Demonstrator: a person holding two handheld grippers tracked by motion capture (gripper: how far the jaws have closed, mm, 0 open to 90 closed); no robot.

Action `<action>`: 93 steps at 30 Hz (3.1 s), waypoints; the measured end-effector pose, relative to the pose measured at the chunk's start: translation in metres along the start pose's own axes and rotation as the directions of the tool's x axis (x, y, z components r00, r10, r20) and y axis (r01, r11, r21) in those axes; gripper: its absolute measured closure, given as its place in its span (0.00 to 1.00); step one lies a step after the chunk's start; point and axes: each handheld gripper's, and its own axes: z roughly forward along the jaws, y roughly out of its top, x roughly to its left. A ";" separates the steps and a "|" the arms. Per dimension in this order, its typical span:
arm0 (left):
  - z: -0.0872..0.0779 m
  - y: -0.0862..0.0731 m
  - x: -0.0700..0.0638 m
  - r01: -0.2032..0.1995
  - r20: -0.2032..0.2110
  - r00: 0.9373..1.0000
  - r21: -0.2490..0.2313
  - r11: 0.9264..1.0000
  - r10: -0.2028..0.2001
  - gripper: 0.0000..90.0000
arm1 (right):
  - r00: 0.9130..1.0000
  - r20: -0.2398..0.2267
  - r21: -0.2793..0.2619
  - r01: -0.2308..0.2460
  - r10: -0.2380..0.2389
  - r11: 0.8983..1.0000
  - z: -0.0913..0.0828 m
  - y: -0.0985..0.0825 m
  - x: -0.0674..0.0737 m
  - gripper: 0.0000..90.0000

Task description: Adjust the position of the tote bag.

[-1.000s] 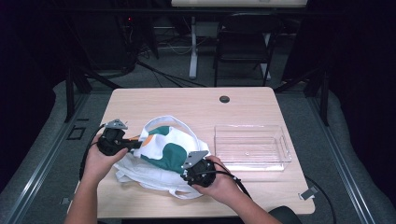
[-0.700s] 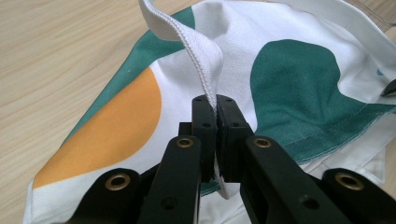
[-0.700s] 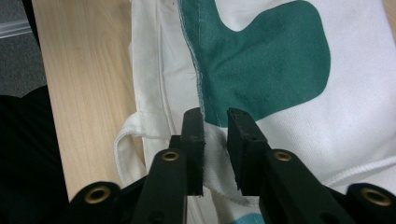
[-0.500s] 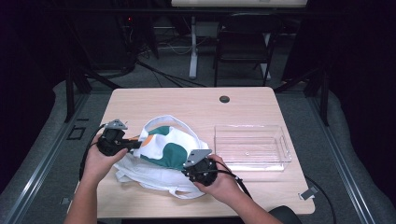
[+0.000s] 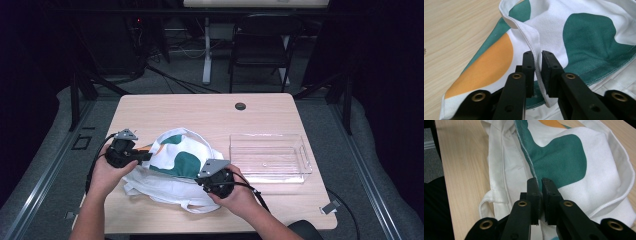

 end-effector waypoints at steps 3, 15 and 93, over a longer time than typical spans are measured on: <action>0.001 -0.001 0.000 -0.001 -0.001 1.000 0.014 1.000 0.001 0.85 | 1.000 0.004 -0.005 0.000 0.000 1.000 -0.001 0.001 0.000 0.95; -0.011 0.001 -0.006 -0.016 -0.044 0.999 -0.034 0.999 0.014 0.66 | 1.000 0.024 -0.046 -0.002 0.003 0.999 -0.007 0.005 -0.004 0.95; 0.021 0.006 -0.062 -0.253 -0.005 0.968 0.024 0.967 0.253 0.74 | 0.996 0.079 -0.138 -0.017 0.028 0.990 -0.008 0.015 -0.013 0.95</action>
